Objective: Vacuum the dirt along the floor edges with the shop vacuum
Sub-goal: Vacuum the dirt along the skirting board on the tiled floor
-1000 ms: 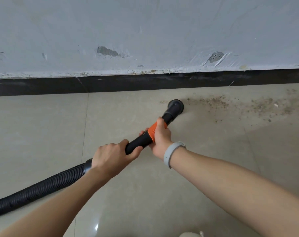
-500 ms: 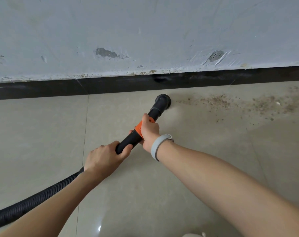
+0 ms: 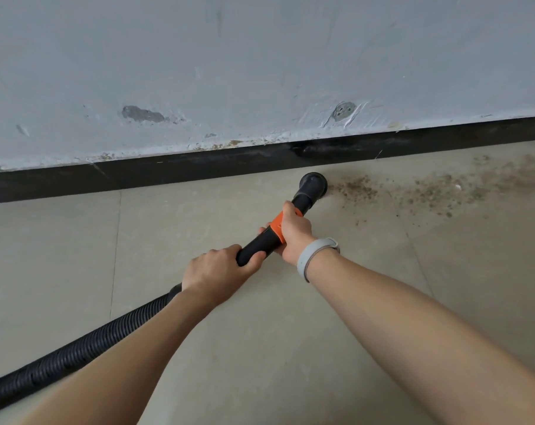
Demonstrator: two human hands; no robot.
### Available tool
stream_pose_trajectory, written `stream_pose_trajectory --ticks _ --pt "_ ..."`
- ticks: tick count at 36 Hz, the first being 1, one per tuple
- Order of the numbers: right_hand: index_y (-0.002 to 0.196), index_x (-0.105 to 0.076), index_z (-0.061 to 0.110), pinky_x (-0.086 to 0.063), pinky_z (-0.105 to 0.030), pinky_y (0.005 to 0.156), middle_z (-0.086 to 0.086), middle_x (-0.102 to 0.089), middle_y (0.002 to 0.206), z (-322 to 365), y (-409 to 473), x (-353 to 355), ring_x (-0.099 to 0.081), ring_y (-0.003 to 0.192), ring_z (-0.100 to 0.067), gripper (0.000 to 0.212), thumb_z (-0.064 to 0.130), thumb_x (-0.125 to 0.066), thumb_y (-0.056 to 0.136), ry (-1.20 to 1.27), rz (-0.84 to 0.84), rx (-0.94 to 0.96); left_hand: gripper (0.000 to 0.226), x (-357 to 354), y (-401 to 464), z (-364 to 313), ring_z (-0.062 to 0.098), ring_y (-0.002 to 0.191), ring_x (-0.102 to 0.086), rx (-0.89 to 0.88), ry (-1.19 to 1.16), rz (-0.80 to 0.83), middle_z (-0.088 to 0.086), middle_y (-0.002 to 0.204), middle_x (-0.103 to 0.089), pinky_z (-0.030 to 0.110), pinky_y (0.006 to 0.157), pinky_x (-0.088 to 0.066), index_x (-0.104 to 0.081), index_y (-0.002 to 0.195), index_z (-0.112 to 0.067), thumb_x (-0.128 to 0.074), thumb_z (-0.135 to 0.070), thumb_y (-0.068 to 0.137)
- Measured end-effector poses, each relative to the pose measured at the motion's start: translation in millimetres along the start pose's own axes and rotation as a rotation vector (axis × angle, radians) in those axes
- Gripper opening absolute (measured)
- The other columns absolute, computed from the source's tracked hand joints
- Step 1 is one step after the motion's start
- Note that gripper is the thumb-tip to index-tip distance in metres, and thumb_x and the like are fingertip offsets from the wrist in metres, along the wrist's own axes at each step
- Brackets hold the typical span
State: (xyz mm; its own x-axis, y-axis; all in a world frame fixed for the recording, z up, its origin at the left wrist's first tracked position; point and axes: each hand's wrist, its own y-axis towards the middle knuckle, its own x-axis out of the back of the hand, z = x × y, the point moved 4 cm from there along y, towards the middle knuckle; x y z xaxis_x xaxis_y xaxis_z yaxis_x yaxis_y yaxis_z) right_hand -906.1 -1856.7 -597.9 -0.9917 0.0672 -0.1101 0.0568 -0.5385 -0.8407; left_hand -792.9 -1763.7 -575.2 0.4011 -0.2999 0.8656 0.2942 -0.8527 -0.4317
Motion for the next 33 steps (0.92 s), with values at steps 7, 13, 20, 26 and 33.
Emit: stream_pose_trajectory --ticks 7,13,20,26,33 --pt "0.112 -0.045 0.009 -0.058 -0.040 0.072 -0.013 -0.055 0.080 24 19 22 -0.060 0.068 -0.028 0.034 0.036 -0.052 0.093 0.119 -0.040 0.009 0.052 4 22 -36 0.021 0.073 -0.056 -0.075 0.125 -0.018 -0.006 0.068 -0.053 0.031 0.065 -0.038 -0.050 0.083 -0.024 -0.027 -0.071 0.088" --pt "0.099 -0.047 0.008 -0.056 -0.037 0.063 -0.012 -0.054 0.076 25 26 22 -0.058 0.061 -0.025 0.029 0.036 -0.054 0.092 0.223 0.000 -0.016 0.052 4 27 -37 0.022 0.073 -0.055 -0.096 0.174 -0.048 -0.005 0.068 -0.051 0.031 0.066 -0.037 -0.049 0.091 -0.024 -0.028 -0.071 0.088" --pt "0.098 -0.046 0.008 -0.055 -0.037 0.064 -0.011 -0.052 0.069 -2 16 -21 -0.056 0.056 -0.025 0.026 0.033 -0.054 0.092 0.225 0.090 -0.029 0.049 8 15 12 0.024 0.073 -0.059 -0.033 0.148 -0.098 -0.005 0.066 -0.053 0.031 0.065 -0.040 -0.045 0.081 -0.026 -0.030 -0.072 0.087" --pt "0.097 -0.047 0.008 -0.056 -0.037 0.068 -0.012 -0.053 0.073 -29 -6 -62 -0.057 0.060 -0.024 0.022 0.030 -0.051 0.094 0.062 0.164 -0.056 0.049 11 -15 62 0.023 0.064 -0.057 0.106 0.040 -0.120 -0.003 0.061 -0.054 0.031 0.060 -0.039 -0.040 0.070 -0.023 -0.031 -0.069 0.083" --pt "0.124 -0.044 0.007 -0.059 -0.032 0.069 -0.013 -0.056 0.094 -51 -32 -85 -0.062 0.071 -0.023 0.041 0.037 -0.050 0.096 -0.068 0.265 -0.081 0.047 16 -45 91 0.022 0.063 -0.057 0.204 -0.028 -0.119 0.000 0.061 -0.057 0.031 0.057 -0.038 -0.044 0.069 -0.021 -0.036 -0.063 0.088"
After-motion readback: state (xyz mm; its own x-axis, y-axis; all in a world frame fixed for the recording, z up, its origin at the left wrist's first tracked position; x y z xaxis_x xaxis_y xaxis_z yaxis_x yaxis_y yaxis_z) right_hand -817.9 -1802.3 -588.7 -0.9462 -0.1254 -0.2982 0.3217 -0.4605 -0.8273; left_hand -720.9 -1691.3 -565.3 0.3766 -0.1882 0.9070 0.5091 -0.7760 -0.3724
